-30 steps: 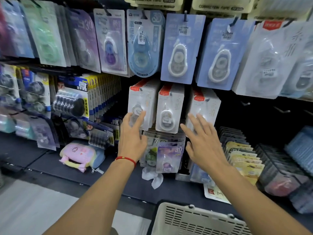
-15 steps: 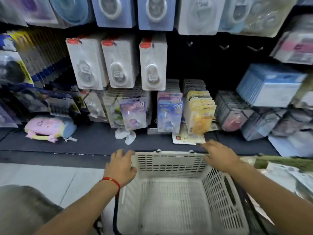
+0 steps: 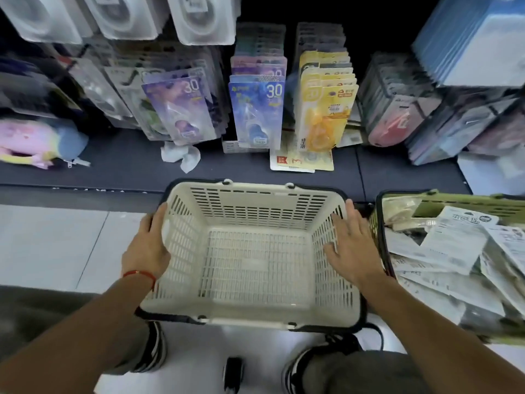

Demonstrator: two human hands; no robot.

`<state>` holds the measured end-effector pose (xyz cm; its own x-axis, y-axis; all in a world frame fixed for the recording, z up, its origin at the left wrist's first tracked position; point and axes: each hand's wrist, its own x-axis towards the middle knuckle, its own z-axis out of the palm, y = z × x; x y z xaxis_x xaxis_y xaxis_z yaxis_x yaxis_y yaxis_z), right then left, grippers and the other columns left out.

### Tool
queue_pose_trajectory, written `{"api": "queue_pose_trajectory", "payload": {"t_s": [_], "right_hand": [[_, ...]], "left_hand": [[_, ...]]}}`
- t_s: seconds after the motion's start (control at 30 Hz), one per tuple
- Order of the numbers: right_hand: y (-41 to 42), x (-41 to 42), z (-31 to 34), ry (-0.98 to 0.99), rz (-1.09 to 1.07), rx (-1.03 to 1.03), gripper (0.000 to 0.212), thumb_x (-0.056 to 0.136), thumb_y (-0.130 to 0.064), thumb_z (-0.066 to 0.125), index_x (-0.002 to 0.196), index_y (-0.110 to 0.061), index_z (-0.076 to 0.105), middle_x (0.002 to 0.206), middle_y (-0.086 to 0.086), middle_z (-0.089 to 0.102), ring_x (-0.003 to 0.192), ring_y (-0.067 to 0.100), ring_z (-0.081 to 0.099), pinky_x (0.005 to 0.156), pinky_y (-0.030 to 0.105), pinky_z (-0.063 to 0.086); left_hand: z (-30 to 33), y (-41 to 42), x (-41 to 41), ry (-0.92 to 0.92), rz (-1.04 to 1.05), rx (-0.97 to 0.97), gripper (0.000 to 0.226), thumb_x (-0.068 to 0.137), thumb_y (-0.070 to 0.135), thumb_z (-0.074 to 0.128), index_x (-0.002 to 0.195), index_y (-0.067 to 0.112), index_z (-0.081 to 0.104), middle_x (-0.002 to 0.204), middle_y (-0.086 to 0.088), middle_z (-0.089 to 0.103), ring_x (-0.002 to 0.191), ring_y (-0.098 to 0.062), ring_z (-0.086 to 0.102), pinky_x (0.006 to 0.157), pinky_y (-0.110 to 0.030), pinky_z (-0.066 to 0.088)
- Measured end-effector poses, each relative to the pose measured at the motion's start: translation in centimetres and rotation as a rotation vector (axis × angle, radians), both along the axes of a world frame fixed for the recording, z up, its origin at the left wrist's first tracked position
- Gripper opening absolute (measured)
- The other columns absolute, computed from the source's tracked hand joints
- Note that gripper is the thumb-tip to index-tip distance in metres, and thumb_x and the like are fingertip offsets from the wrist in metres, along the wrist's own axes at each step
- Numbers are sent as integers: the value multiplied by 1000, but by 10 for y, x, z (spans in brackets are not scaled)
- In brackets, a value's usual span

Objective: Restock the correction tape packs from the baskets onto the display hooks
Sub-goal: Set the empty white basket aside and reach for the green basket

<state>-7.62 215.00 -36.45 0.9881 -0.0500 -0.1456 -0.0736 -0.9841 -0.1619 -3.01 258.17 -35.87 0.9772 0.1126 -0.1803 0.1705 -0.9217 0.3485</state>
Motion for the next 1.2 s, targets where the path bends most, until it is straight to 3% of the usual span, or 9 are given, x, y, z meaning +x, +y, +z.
{"api": "queue_pose_trajectory", "payload": {"t_s": [0.1,0.23,0.33,0.43,0.57,0.73,0.9,1.03,1.2], "right_hand": [[21,2,0,-113,-155,396,67,101,-8,56,161,-17,29,174,-8,6,144,25,42,111,41,49],[48,7,-4,-129,-499,693,58,106,-7,50,160,-18,33,147,7,58,97,10,61,85,12,47],[91,8,-4,-8,-546,922,45,110,-12,45,153,-24,43,137,5,64,116,20,62,102,31,48],[129,10,12,290,-375,1227,46,111,-26,49,157,-26,42,149,-2,59,134,21,58,118,46,44],[110,10,25,129,-105,628,49,107,-20,54,155,-17,48,157,4,52,143,26,48,121,38,34],[30,-11,29,3,-279,-183,69,97,-27,63,158,-10,35,171,23,15,160,40,10,128,55,4],[-2,-39,20,83,-505,81,88,96,-25,69,164,-11,16,157,32,33,140,51,40,117,56,36],[-3,-37,28,1,-577,244,81,93,-14,67,159,-5,22,141,31,52,126,51,54,105,54,45],[-1,-30,42,123,-542,377,74,96,-13,59,158,-12,20,138,27,58,124,47,58,100,46,46]], "left_hand": [[2,24,13,89,-10,100,101,93,-5,56,166,38,1,175,0,10,130,-44,50,99,-62,50],[26,11,-3,-61,-111,348,88,96,18,63,167,29,14,175,-10,6,157,-45,14,122,-65,23],[40,-64,-60,-114,-307,115,72,99,44,51,163,21,30,172,-13,23,158,-39,19,127,-56,19],[35,-140,-114,206,-362,-86,88,94,67,39,166,19,18,173,-11,21,155,-32,26,127,-46,24],[22,-131,-113,246,-227,11,86,101,12,48,166,20,-7,168,-15,25,138,-41,47,109,-53,42],[19,-48,-99,179,13,4,88,97,-2,51,168,24,5,147,-21,53,123,-41,60,101,-47,47],[21,-10,-90,72,238,-21,72,100,8,55,164,19,23,148,-22,51,129,-44,54,105,-58,46],[35,-63,-90,-34,142,129,85,94,16,62,165,16,17,171,-18,17,157,-41,17,125,-59,19],[41,-171,-92,-53,-170,-345,63,98,11,59,158,11,40,165,-12,35,153,-30,28,125,-36,24]]}}
